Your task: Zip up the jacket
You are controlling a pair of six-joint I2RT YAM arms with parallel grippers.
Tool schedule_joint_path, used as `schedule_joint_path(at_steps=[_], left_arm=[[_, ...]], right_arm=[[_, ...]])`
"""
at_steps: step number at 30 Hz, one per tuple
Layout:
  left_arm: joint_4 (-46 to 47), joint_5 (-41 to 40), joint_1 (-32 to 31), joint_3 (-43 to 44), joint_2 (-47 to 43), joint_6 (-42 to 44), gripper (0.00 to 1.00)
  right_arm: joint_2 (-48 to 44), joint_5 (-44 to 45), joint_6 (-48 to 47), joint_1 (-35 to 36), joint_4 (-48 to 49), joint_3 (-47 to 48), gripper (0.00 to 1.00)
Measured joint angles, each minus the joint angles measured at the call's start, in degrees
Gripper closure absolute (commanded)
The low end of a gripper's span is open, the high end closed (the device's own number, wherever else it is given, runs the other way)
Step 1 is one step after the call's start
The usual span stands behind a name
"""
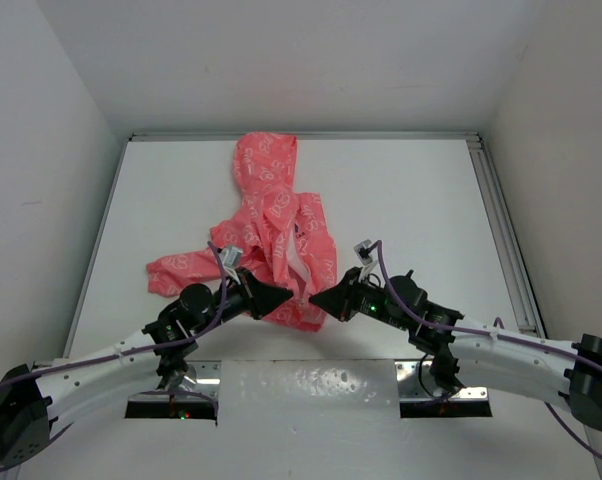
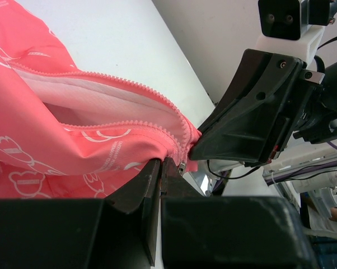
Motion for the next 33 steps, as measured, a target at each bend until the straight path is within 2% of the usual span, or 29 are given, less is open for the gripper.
schedule_joint_path(at_steps=[33], left_arm=[[1.7,0.52,0.0,-0.96,0.7,-0.39,1.0]], right_arm=[[0.02,0.0,-0.24,0.0,0.04,0.0,1.0]])
